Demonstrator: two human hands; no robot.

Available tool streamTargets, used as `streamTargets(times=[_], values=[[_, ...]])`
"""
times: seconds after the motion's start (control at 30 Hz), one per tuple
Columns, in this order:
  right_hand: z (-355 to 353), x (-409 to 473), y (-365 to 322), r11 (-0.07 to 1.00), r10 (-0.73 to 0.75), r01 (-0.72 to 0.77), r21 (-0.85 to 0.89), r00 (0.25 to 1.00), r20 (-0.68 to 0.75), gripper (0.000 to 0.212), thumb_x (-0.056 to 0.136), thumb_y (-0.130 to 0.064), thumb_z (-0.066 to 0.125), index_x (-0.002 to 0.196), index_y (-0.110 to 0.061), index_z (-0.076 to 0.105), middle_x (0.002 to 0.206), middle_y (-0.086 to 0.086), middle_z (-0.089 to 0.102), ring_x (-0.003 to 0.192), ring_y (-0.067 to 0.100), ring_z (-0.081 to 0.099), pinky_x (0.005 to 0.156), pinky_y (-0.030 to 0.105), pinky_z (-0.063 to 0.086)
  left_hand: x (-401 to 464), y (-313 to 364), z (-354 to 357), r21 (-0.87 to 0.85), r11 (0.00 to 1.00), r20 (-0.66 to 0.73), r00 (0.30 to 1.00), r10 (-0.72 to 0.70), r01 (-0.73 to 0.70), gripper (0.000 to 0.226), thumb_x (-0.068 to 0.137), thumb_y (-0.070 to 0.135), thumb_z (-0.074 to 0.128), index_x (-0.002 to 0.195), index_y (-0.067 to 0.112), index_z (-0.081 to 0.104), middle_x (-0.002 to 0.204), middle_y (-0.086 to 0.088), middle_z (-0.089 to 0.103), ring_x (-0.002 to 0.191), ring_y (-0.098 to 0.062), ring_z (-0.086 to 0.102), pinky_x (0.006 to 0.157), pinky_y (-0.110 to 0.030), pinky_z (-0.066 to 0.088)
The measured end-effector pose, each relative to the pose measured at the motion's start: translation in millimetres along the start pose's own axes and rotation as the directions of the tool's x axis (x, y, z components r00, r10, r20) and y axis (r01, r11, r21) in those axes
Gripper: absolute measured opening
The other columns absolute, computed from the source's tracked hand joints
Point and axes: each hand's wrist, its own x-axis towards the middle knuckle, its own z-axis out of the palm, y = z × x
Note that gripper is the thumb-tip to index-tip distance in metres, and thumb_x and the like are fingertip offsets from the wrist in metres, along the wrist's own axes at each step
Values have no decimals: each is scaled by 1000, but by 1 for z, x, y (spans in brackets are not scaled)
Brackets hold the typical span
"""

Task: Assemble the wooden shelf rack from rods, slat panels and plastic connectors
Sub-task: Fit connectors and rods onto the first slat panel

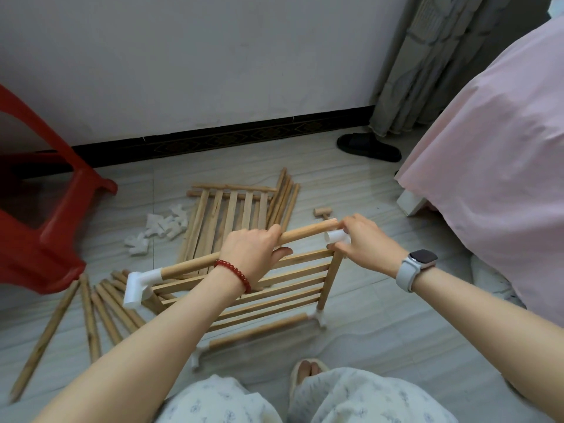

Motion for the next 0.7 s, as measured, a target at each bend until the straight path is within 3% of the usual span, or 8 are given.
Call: streamTargets(times=[0.1, 0.17, 0.23, 0.33, 0.5, 0.63, 0.7], values=[[-5, -6, -7, 955, -4, -2, -298, 1000, -21, 33, 93, -45, 50, 107, -16, 46, 89, 0, 54, 76, 22, 49, 63, 31, 35, -7, 3, 7, 23, 1000, -157, 987, 15, -11, 46, 94, 54, 21, 90, 17, 49, 63, 7, 49, 45, -10, 42, 42, -22, 35], [-4, -11, -6, 915, -53, 24, -403, 997, -60, 38, 95, -47, 44, 113, -14, 44, 81, 1, 54, 74, 26, 53, 61, 32, 34, -11, 6, 12, 31, 999, -266, 963, 41, -34, 49, 92, 51, 28, 76, 14, 55, 50, 7, 46, 33, -8, 30, 33, -18, 25], [-3, -15, -4, 929, -86, 59, -365, 995, -57, 36, 96, -43, 43, 117, -14, 43, 82, 3, 56, 73, 27, 53, 61, 32, 32, -13, 7, 18, 52, 996, -280, 956, 85, -73, 41, 83, 51, 48, 71, 13, 56, 47, 4, 47, 31, -8, 26, 32, -15, 22], [-8, -18, 2, 918, -160, 141, -371, 987, -22, 32, 98, -33, 42, 124, -14, 39, 102, 7, 64, 82, 31, 56, 62, 33, 31, -12, 2, 15, 40, 996, -217, 972, 90, -83, 38, 70, 46, 72, 75, 12, 57, 51, 3, 50, 35, -8, 30, 34, -18, 25], [-7, -14, 8, 944, -158, 146, -296, 987, -17, 32, 97, -25, 44, 125, -11, 38, 112, 11, 62, 94, 34, 56, 66, 35, 33, -4, 19, 1, 21, 1000, 35, 999, 19, -20, 27, 96, 40, 43, 111, 17, 43, 93, 3, 59, 69, -13, 52, 61, -24, 44], [-5, -12, 16, 990, -108, 105, -99, 994, -28, 30, 97, -20, 45, 125, -13, 37, 114, 12, 60, 97, 31, 55, 75, 37, 42, 3, 34, 5, 21, 998, 47, 998, -52, 51, 16, 99, 19, 39, 114, 14, 45, 86, 1, 63, 73, -20, 61, 66, -30, 49], [-7, -13, 20, 986, -130, 128, -107, 991, -13, 31, 98, -19, 45, 127, -13, 37, 115, 11, 59, 96, 29, 56, 74, 35, 43, 3, 34, 7, 18, 998, 54, 997, -56, 55, 16, 99, 17, 39, 113, 14, 46, 84, 0, 62, 70, -19, 59, 66, -29, 49]])
